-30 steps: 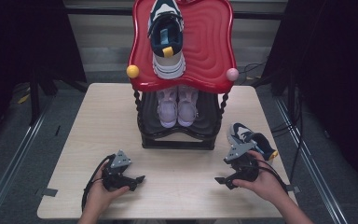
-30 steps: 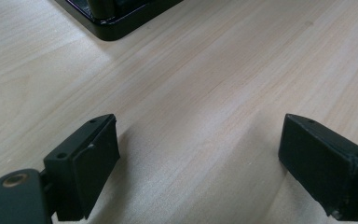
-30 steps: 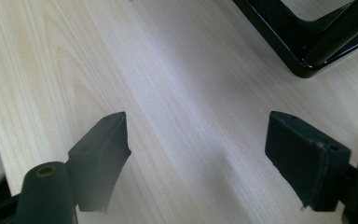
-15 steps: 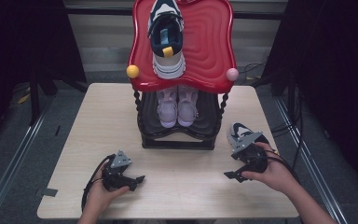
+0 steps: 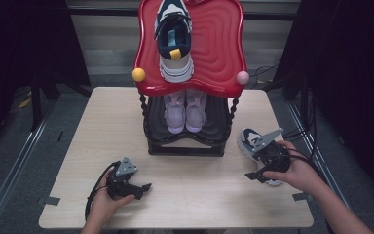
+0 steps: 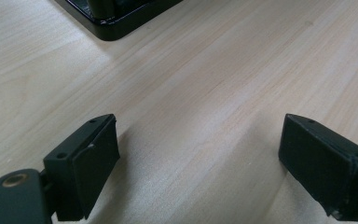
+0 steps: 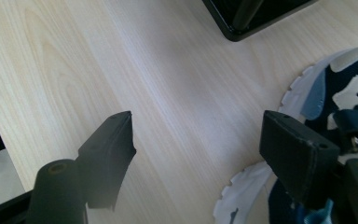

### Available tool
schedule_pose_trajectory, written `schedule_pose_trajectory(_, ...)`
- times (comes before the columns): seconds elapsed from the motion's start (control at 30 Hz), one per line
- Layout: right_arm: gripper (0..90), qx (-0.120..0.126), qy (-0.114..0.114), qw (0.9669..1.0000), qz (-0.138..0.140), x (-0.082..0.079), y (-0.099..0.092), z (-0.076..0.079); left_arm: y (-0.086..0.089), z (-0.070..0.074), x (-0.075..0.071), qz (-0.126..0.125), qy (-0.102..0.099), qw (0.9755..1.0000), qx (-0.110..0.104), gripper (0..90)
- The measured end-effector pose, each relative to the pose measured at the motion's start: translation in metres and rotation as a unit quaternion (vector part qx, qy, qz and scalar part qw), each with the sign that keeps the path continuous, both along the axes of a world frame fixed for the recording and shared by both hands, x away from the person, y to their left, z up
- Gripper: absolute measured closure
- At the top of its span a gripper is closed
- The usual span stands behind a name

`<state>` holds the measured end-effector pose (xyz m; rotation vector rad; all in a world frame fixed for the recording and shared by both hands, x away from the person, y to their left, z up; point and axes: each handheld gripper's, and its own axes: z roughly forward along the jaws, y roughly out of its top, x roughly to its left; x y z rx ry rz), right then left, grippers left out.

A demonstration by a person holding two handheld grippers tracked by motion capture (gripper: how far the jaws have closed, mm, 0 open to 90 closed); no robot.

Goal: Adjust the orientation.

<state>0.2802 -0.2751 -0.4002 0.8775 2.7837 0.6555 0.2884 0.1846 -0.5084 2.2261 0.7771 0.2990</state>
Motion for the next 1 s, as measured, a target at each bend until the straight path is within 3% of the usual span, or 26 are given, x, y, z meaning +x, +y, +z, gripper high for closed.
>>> schedule_pose_trajectory(0.23, 26.1, -0.018, 0.003, 0.9998, -0.009, 0.003, -0.009, 0.004, 0.000, 0.000, 0.000, 0.000, 0.000, 1.0000, 0.000, 11.5)
schedule_pose_trajectory(0.57, 26.2, -0.022, -0.012, 0.9993, -0.028, 0.004, -0.025, 0.009, 0.000, 0.000, 0.000, -0.001, -0.001, 1.0000, 0.001, 11.3)
schedule_pose_trajectory(0.63, 26.2, -0.026, -0.021, 0.9989, -0.032, 0.003, -0.030, 0.008, 0.000, 0.000, 0.000, -0.001, -0.001, 1.0000, 0.001, 11.3)
schedule_pose_trajectory(0.87, 26.6, -0.033, -0.015, 0.9982, -0.048, 0.001, -0.042, -0.004, 0.000, 0.000, 0.000, -0.001, -0.001, 1.0000, 0.001, 11.2)
schedule_pose_trajectory(1.0, 32.6, -0.036, -0.008, 0.9981, -0.050, 0.000, -0.044, -0.012, 0.000, 0.000, 0.000, -0.001, 0.000, 1.0000, 0.000, 11.2)
